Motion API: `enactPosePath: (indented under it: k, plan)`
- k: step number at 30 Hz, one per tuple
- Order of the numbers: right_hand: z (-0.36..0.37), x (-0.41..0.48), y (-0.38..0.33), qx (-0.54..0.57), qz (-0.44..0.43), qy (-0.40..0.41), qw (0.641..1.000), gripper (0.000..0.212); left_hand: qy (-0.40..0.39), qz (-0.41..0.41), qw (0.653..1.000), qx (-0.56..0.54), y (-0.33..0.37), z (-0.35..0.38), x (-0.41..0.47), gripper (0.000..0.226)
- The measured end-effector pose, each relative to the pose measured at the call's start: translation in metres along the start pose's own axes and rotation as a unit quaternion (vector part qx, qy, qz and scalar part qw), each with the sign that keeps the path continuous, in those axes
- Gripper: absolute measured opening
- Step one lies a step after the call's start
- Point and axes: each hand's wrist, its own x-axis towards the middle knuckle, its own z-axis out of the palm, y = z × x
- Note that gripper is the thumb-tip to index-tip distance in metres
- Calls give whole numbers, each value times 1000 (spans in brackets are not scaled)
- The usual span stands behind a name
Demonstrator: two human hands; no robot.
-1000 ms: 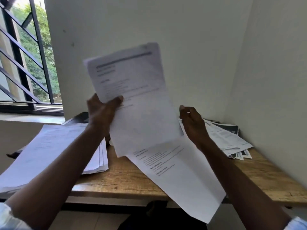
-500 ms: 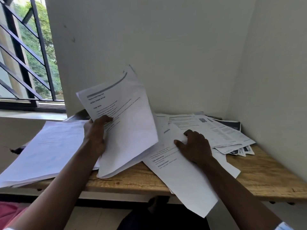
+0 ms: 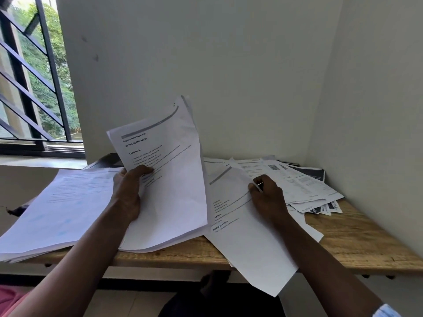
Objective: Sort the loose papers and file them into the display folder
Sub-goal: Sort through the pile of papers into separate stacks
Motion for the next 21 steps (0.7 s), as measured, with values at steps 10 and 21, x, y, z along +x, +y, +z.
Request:
enactPosePath:
  k: [10, 21]
  plan:
    - [5, -14, -6, -254, -159, -74, 951, 16, -7, 2, 1000, 8, -1, 2, -1, 35]
    - [8, -18, -19, -350, -237, -65, 904, 19, -45, 12, 997, 56, -12, 5, 3, 31]
